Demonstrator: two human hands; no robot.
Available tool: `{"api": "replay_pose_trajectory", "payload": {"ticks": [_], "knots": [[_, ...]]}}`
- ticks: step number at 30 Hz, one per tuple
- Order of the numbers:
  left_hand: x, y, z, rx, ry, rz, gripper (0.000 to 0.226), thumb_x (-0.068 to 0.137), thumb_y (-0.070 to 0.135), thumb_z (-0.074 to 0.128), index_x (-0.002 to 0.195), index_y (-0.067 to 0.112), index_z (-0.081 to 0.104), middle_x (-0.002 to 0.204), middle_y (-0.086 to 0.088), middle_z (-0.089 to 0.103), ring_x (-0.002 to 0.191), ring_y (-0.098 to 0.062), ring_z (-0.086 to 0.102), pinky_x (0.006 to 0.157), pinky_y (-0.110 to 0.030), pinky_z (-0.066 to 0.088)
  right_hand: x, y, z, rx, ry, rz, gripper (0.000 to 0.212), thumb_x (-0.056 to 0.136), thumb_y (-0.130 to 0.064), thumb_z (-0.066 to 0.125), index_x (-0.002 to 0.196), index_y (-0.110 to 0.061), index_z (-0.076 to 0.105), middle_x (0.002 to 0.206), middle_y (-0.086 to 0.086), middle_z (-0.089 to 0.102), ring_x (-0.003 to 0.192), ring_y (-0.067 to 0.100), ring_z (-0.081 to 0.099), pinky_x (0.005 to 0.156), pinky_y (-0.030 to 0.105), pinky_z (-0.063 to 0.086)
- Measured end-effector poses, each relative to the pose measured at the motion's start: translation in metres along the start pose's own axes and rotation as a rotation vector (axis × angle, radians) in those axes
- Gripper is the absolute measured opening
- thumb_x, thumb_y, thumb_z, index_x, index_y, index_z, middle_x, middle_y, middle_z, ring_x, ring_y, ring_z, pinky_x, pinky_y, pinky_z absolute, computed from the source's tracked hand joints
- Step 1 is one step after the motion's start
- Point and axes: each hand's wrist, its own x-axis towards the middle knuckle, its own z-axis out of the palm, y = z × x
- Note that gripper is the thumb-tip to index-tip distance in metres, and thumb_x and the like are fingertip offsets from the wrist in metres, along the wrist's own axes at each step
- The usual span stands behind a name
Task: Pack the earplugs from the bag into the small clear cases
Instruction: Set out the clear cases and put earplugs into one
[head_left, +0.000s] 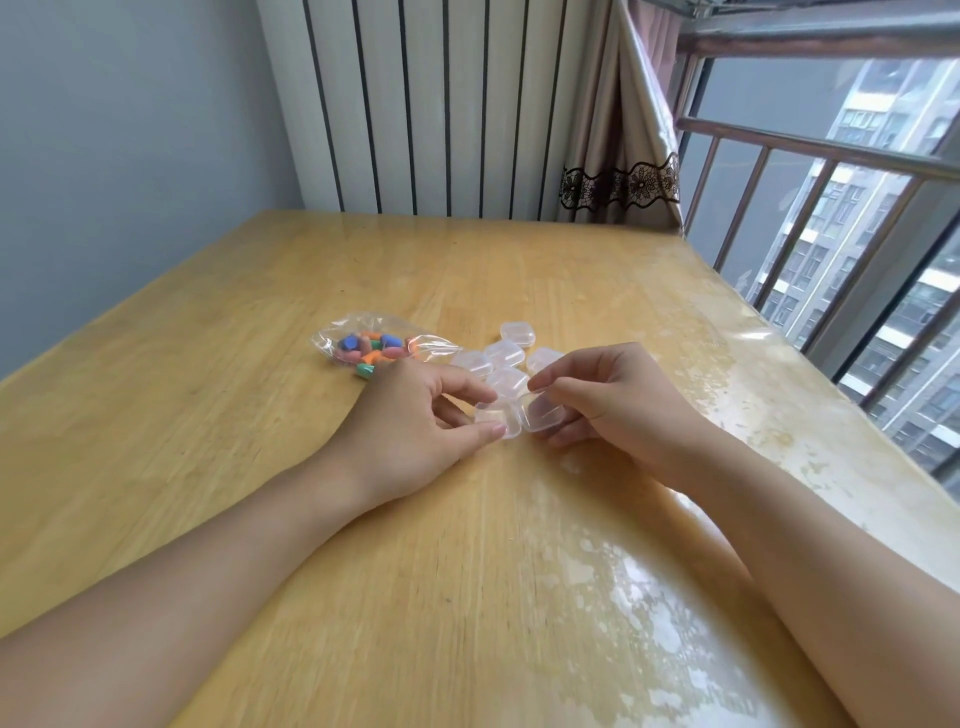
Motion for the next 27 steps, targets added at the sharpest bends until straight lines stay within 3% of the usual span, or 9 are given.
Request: {"api": "replay_pose_trajectory", "payload": {"ticks": [3, 5, 8, 10, 12, 14, 18, 23, 27], "knots": [[0.0, -0.002, -0.002, 0.16, -0.011, 0.16, 0.015, 0.073, 0.042, 0.085, 0.078, 0.029, 0.078, 0.074, 0.007, 0.073, 0.059, -0.01, 0.061, 0.065, -0.029, 0.052, 0.0, 0.003, 0.001, -0.17, 0.025, -0.076, 0.017, 0.09, -0.001, 0.061, 0.094, -0.006, 0.077, 0.08, 0.012, 0.077, 0.056, 0.015, 0.068, 0.052, 0.029, 0.056], [-0.001, -0.002, -0.003, 0.132, 0.007, 0.164, 0.019, 0.071, 0.049, 0.084, 0.077, 0.033, 0.076, 0.065, 0.01, 0.068, 0.054, -0.009, 0.056, 0.065, -0.029, 0.046, 0.0, 0.006, 0.002, -0.296, 0.073, -0.172, 0.012, 0.092, -0.012, 0.067, 0.097, -0.015, 0.077, 0.085, 0.0, 0.077, 0.053, 0.01, 0.063, 0.052, 0.026, 0.052], [0.002, 0.003, -0.017, 0.005, 0.244, 0.214, 0.01, 0.076, 0.034, 0.085, 0.077, 0.029, 0.076, 0.063, 0.018, 0.067, 0.047, -0.011, 0.051, 0.057, -0.021, 0.04, 0.001, 0.007, 0.003, -0.365, 0.205, -0.327, 0.008, 0.09, -0.024, 0.073, 0.096, -0.023, 0.077, 0.09, -0.011, 0.075, 0.057, 0.007, 0.057, 0.056, 0.014, 0.044], [0.009, 0.0, -0.033, -0.041, 0.447, 0.195, 0.008, 0.081, 0.026, 0.078, 0.075, 0.022, 0.076, 0.064, 0.008, 0.071, 0.049, -0.019, 0.056, 0.05, -0.021, 0.042, 0.0, 0.004, 0.002, -0.422, 0.31, -0.439, 0.006, 0.086, -0.02, 0.075, 0.09, -0.024, 0.077, 0.087, -0.012, 0.072, 0.064, 0.011, 0.056, 0.057, 0.011, 0.041], [0.017, -0.011, -0.051, -0.042, 0.555, 0.128, 0.005, 0.082, 0.02, 0.073, 0.078, 0.019, 0.076, 0.066, -0.002, 0.072, 0.056, -0.027, 0.062, 0.053, -0.028, 0.053, -0.004, 0.0, 0.005, -0.529, 0.355, -0.55, 0.01, 0.081, -0.016, 0.078, 0.085, -0.025, 0.077, 0.083, -0.012, 0.068, 0.069, 0.01, 0.057, 0.059, 0.01, 0.039], [0.022, -0.026, -0.062, 0.009, 0.524, 0.042, 0.004, 0.081, 0.018, 0.073, 0.082, 0.021, 0.076, 0.071, -0.004, 0.072, 0.062, -0.026, 0.066, 0.062, -0.032, 0.06, -0.01, -0.005, 0.013, -0.548, 0.321, -0.619, 0.012, 0.08, -0.012, 0.079, 0.084, -0.024, 0.078, 0.08, -0.012, 0.066, 0.073, 0.008, 0.058, 0.062, 0.009, 0.038], [0.024, -0.044, -0.064, 0.167, 0.376, -0.018, 0.017, 0.083, 0.011, 0.073, 0.082, 0.028, 0.075, 0.076, 0.003, 0.07, 0.06, -0.009, 0.057, 0.057, -0.005, 0.041, -0.004, -0.026, 0.034, -0.604, 0.165, -0.596, 0.012, 0.086, -0.013, 0.074, 0.09, -0.023, 0.08, 0.083, -0.013, 0.066, 0.073, 0.005, 0.058, 0.063, 0.011, 0.039], [0.022, -0.049, -0.052, 0.146, 0.219, -0.014, 0.022, 0.083, 0.008, 0.071, 0.093, 0.025, 0.081, 0.086, 0.01, 0.071, 0.068, -0.011, 0.059, 0.064, -0.008, 0.044, 0.033, -0.016, 0.073, -0.945, -0.007, -0.457, 0.021, 0.094, -0.019, 0.058, 0.1, -0.02, 0.078, 0.093, 0.006, 0.068, 0.085, 0.026, 0.063, 0.073, 0.041, 0.055], [0.026, -0.058, -0.05, 0.186, 0.182, 0.001, 0.018, 0.083, 0.01, 0.071, 0.089, 0.023, 0.08, 0.091, 0.018, 0.072, 0.073, -0.009, 0.063, 0.068, -0.012, 0.044, 0.041, -0.012, 0.083, -0.992, 0.029, -0.463, 0.023, 0.099, -0.027, 0.057, 0.113, -0.03, 0.075, 0.107, 0.0, 0.061, 0.097, 0.024, 0.061, 0.076, 0.04, 0.053]]}}
